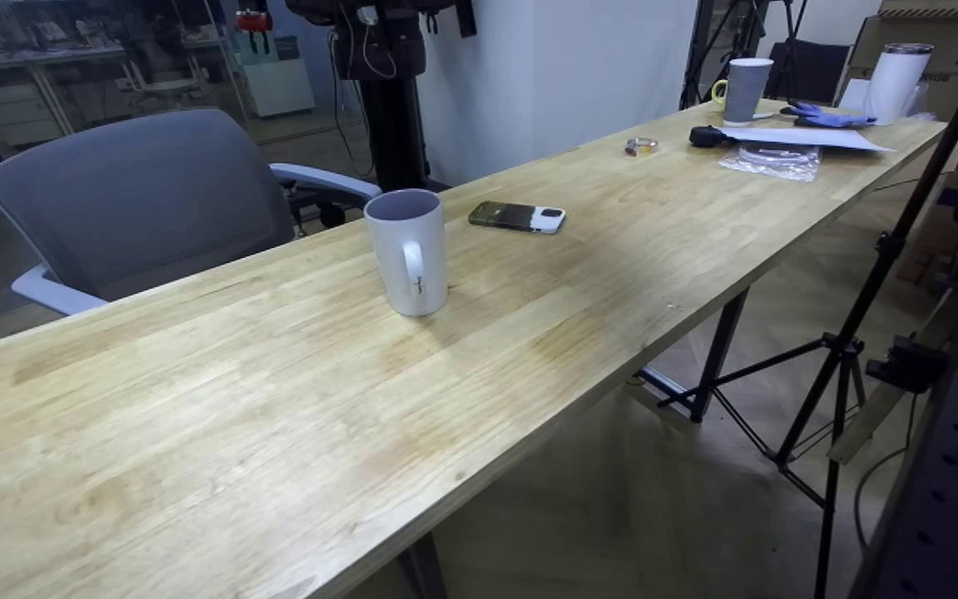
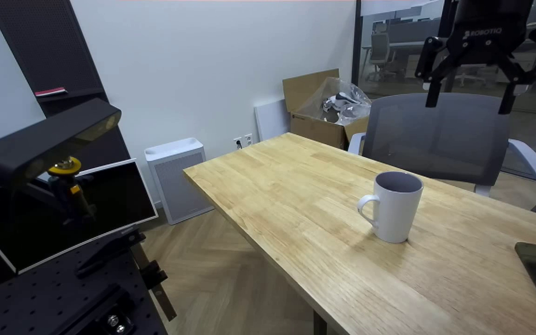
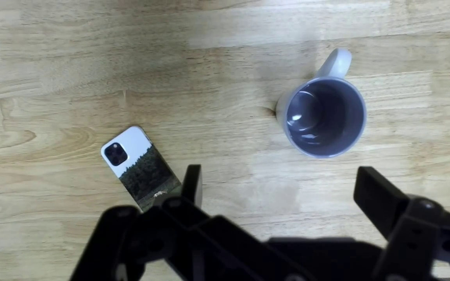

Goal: Move the white mug to the left side of the table

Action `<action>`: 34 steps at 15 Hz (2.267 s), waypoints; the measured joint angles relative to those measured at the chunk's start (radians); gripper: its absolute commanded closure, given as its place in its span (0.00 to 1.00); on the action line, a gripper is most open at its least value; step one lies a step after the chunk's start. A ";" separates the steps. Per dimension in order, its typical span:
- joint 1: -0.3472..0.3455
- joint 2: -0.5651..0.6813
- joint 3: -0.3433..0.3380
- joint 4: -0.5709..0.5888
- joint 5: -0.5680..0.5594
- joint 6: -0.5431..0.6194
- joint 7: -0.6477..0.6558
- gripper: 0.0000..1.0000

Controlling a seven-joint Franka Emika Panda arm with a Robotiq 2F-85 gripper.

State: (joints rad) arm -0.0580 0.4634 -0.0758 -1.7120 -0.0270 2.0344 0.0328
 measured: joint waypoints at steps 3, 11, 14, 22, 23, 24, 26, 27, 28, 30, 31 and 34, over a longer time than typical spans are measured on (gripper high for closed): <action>0.002 0.013 0.000 -0.031 -0.002 0.030 0.003 0.00; 0.024 0.115 -0.001 -0.071 -0.012 0.136 0.058 0.00; 0.040 0.145 -0.003 -0.071 -0.019 0.157 0.081 0.00; 0.064 0.172 -0.015 -0.071 -0.035 0.230 0.108 0.00; 0.064 0.172 -0.016 -0.071 -0.035 0.239 0.109 0.00; 0.063 0.172 -0.017 -0.072 -0.034 0.253 0.109 0.00; 0.062 0.174 -0.018 -0.074 -0.033 0.284 0.109 0.00; 0.062 0.176 -0.018 -0.076 -0.032 0.295 0.109 0.00; 0.062 0.177 -0.018 -0.077 -0.032 0.302 0.109 0.00; 0.062 0.183 -0.018 -0.080 -0.032 0.311 0.109 0.00; 0.062 0.186 -0.018 -0.080 -0.032 0.312 0.109 0.00; 0.062 0.194 -0.018 -0.082 -0.031 0.312 0.112 0.00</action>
State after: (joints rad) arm 0.0043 0.6570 -0.0935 -1.7943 -0.0584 2.3468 0.1449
